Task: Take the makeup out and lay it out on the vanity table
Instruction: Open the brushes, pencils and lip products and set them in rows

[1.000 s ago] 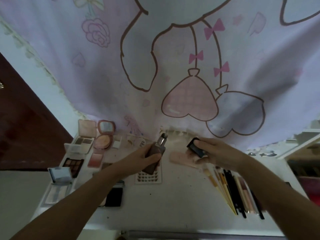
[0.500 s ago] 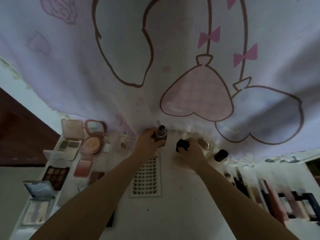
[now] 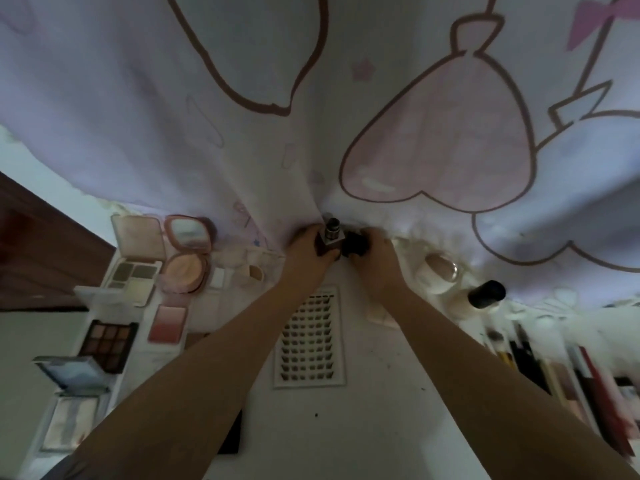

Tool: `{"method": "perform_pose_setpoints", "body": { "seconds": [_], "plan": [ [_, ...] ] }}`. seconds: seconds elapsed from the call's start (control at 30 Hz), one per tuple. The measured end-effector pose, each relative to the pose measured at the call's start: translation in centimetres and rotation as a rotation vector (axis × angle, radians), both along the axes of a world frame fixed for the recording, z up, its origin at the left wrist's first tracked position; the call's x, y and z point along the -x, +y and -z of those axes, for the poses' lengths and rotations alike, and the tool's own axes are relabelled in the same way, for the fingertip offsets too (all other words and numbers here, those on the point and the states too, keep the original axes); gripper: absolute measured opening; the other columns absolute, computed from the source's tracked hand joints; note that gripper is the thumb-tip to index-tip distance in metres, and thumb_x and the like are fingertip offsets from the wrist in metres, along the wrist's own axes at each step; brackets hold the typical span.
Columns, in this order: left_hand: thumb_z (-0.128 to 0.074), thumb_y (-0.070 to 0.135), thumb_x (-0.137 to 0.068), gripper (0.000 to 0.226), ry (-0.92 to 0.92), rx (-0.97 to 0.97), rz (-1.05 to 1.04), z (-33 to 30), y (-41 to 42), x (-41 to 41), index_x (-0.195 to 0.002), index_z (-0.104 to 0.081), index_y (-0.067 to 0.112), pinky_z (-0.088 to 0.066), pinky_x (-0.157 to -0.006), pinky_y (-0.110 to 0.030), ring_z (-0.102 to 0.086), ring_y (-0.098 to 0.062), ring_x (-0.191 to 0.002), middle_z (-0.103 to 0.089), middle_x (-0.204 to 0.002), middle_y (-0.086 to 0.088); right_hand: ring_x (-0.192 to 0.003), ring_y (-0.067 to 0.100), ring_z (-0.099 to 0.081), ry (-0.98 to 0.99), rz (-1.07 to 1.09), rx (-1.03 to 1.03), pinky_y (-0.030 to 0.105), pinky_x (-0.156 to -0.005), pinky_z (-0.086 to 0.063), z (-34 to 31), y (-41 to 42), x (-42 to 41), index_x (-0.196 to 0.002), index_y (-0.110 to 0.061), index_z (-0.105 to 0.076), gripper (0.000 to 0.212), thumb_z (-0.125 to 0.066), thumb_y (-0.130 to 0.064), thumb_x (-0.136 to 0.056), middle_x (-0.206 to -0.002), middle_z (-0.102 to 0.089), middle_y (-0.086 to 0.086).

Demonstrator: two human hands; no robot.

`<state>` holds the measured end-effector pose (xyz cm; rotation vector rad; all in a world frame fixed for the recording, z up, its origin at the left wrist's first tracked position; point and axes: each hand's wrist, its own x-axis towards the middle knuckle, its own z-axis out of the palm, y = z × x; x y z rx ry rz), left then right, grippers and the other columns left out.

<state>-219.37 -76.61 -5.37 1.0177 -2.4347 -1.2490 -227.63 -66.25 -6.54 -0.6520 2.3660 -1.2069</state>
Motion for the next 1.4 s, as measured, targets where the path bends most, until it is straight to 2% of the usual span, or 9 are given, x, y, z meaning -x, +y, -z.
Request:
{"method": "perform_pose_setpoints", "body": {
  "seconds": [0.07, 0.27, 0.37, 0.43, 0.63, 0.83, 1.1, 1.23, 1.4],
  "plan": [
    [-0.071, 0.012, -0.077, 0.029, 0.013, -0.018, -0.01, 0.1, 0.1, -0.2, -0.103, -0.062, 0.003, -0.046, -0.089, -0.034, -0.06, -0.028, -0.102, -0.066, -0.105, -0.013, -0.096, 0.034, -0.057, -0.013, -0.028, -0.067, 0.026, -0.082, -0.05, -1.6, 0.9, -0.1, -0.12, -0.001, -0.049, 0.033, -0.055, -0.009, -0.089, -0.106, -0.06, 0.021],
    [-0.056, -0.003, -0.082, 0.02, 0.092, -0.123, -0.213, -1.5, 3.2, -2.7, -0.08, -0.04, 0.01, -0.033, -0.062, -0.012, -0.044, -0.021, -0.078, -0.044, -0.077, -0.002, -0.123, 0.027, -0.045, 0.189, -0.434, -0.626, 0.028, -0.099, -0.033, -3.0, 6.6, -1.4, -0.14, -0.009, -0.035, 0.045, -0.043, -0.016, -0.096, -0.136, -0.044, 0.014],
    [-0.048, -0.004, -0.084, 0.019, 0.111, -0.255, -0.36, -1.3, 7.9, -4.8, -0.09, -0.039, 0.011, -0.039, -0.065, -0.022, -0.042, -0.022, -0.071, -0.04, -0.076, -0.001, -0.119, 0.028, -0.044, 0.323, -0.555, -0.719, 0.035, -0.096, -0.04, -2.9, 8.5, -3.9, -0.142, -0.013, -0.028, 0.055, -0.049, -0.024, -0.093, -0.135, -0.039, 0.012],
    [-0.045, -0.001, -0.089, 0.019, -0.009, -0.296, -0.311, -1.4, 11.1, -5.7, -0.099, -0.043, 0.016, -0.038, -0.062, -0.007, -0.045, -0.01, -0.067, -0.043, -0.079, 0.005, -0.117, 0.029, -0.043, 0.497, -0.586, -0.769, 0.036, -0.093, -0.04, -2.3, 8.9, -4.6, -0.144, -0.016, -0.024, 0.056, -0.047, -0.022, -0.093, -0.134, -0.038, 0.012],
    [-0.048, 0.01, -0.093, 0.052, -0.099, -0.486, 0.036, -3.9, 13.4, -7.4, -0.142, -0.032, 0.022, -0.04, -0.085, -0.021, -0.047, -0.013, -0.116, -0.046, -0.129, 0.002, -0.102, 0.02, -0.056, 0.096, -0.215, -0.204, 0.023, -0.079, -0.045, -7.1, 10.2, -5.6, -0.125, -0.015, -0.044, 0.035, -0.055, -0.02, -0.092, -0.112, -0.054, 0.003],
    [-0.053, 0.027, -0.093, 0.038, -0.005, 0.001, 0.242, -8.8, 13.0, -8.9, -0.128, -0.044, 0.017, -0.043, -0.075, -0.026, -0.056, -0.015, -0.092, -0.056, -0.109, 0.001, -0.107, 0.02, -0.061, -0.49, 0.017, 0.272, 0.031, -0.086, -0.055, -14.2, 11.8, -6.9, -0.114, -0.015, -0.051, 0.028, -0.063, -0.017, -0.089, -0.113, -0.06, 0.009],
    [-0.037, 0.037, -0.085, 0.037, 0.069, 0.887, 0.371, -10.8, 12.5, -11.3, -0.104, -0.054, 0.009, -0.038, -0.039, -0.022, -0.054, -0.019, -0.051, -0.057, -0.067, -0.006, -0.055, 0.016, -0.047, -0.057, -0.242, -0.305, 0.024, -0.05, -0.036, -19.6, 12.3, -7.5, -0.083, -0.006, -0.056, 0.051, -0.035, -0.05, -0.097, -0.068, -0.056, 0.007],
    [-0.031, 0.047, -0.096, 0.047, -0.056, 0.584, 0.396, -13.7, 13.0, -11.2, -0.113, -0.051, 0.008, -0.044, -0.058, -0.034, -0.063, -0.029, -0.072, -0.064, -0.085, -0.011, -0.061, 0.016, -0.043, 0.137, -0.288, -0.308, 0.027, -0.054, -0.032, -20.2, 12.2, -7.5, -0.08, -0.01, -0.048, 0.038, -0.039, -0.041, -0.098, -0.075, -0.05, 0.008],
    [-0.045, 0.034, -0.097, 0.028, 0.047, -0.372, 0.421, -18.1, 12.4, -12.0, -0.105, -0.055, 0.01, -0.055, -0.055, -0.027, -0.065, -0.018, -0.057, -0.067, -0.072, -0.008, -0.053, 0.005, -0.048, 0.056, -0.483, -0.047, 0.023, -0.054, -0.039, -22.1, 14.0, -7.0, -0.089, -0.01, -0.053, 0.028, -0.039, -0.031, -0.1, -0.064, -0.053, -0.005]
  ]
}}
